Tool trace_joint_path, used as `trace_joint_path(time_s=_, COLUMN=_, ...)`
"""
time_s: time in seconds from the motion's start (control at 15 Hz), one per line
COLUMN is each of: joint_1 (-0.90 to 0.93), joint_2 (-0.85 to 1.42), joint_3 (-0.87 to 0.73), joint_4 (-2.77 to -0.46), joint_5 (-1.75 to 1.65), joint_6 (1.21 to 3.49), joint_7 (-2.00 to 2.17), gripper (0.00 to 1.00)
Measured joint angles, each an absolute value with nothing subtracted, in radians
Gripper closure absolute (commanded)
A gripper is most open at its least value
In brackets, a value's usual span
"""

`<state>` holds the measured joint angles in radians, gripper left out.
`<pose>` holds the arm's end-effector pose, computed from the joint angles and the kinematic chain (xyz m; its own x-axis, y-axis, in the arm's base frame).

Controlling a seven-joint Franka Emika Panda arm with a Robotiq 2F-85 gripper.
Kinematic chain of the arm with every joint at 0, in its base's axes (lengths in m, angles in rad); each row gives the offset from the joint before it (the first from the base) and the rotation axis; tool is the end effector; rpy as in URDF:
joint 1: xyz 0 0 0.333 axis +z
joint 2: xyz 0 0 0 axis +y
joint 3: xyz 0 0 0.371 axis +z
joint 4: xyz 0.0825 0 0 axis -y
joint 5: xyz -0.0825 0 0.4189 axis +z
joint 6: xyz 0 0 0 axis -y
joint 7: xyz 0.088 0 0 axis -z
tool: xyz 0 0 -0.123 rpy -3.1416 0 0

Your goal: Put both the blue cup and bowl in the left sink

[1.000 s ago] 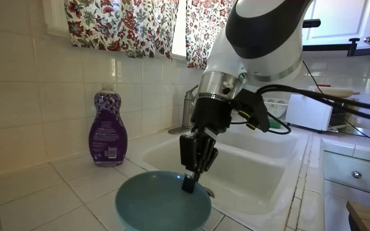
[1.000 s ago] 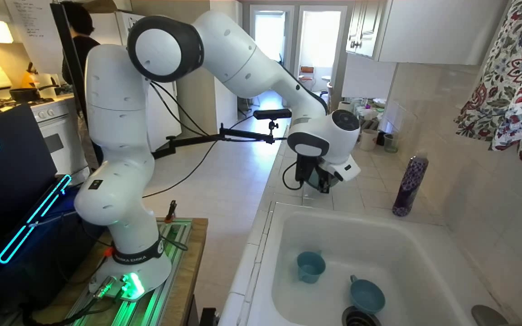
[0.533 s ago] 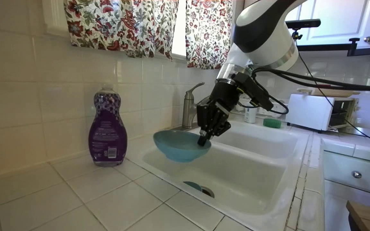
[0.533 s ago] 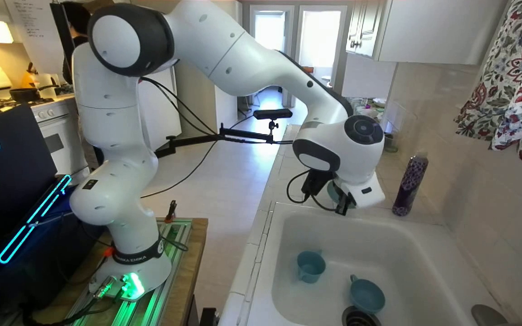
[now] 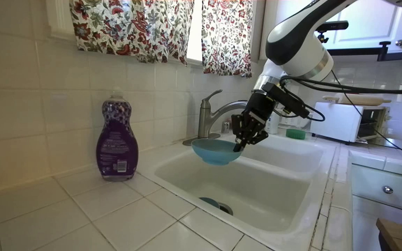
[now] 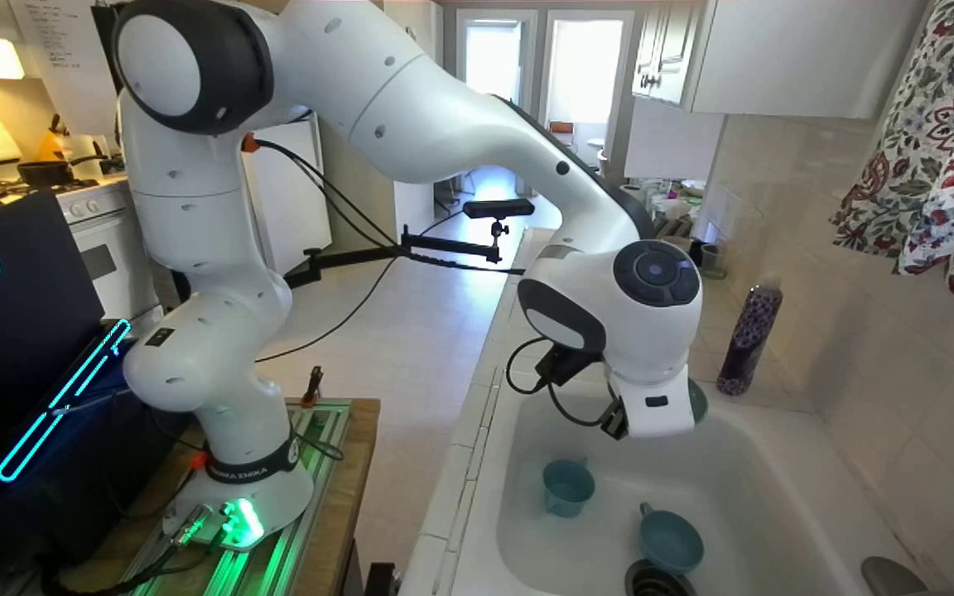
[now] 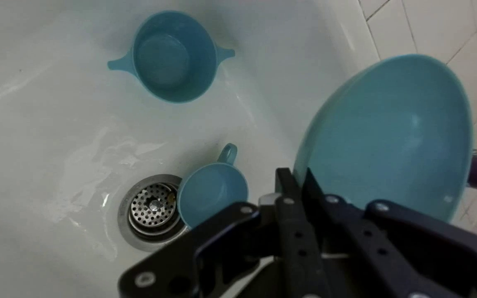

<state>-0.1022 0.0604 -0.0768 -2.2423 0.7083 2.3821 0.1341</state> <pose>0.5656 -0.0883 0.3679 0.6999 -0.7054 -0.1119 -0.6628 -0.5832 -0.4697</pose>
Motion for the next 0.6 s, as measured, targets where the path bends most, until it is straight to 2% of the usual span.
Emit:
trace_joint_path(time_s=0.07, joint_1=-0.101, joint_2=0.060, joint_3=-0.075, joint_4=-2.244, joint_5=0.708, joint_6=2.382, joint_7=0.136, gripper=0.94)
trace_joint_path(time_s=0.13, joint_1=-0.101, joint_2=0.059, joint_3=-0.075, joint_4=-2.245, joint_5=0.708, joint_6=2.382, joint_7=0.137, gripper=0.99)
trace_joint_path(time_s=0.6, joint_1=-0.109, joint_2=0.095, joint_3=-0.097, joint_4=-2.246, joint_5=0.708, joint_6=2.443, joint_7=0.200, gripper=0.99)
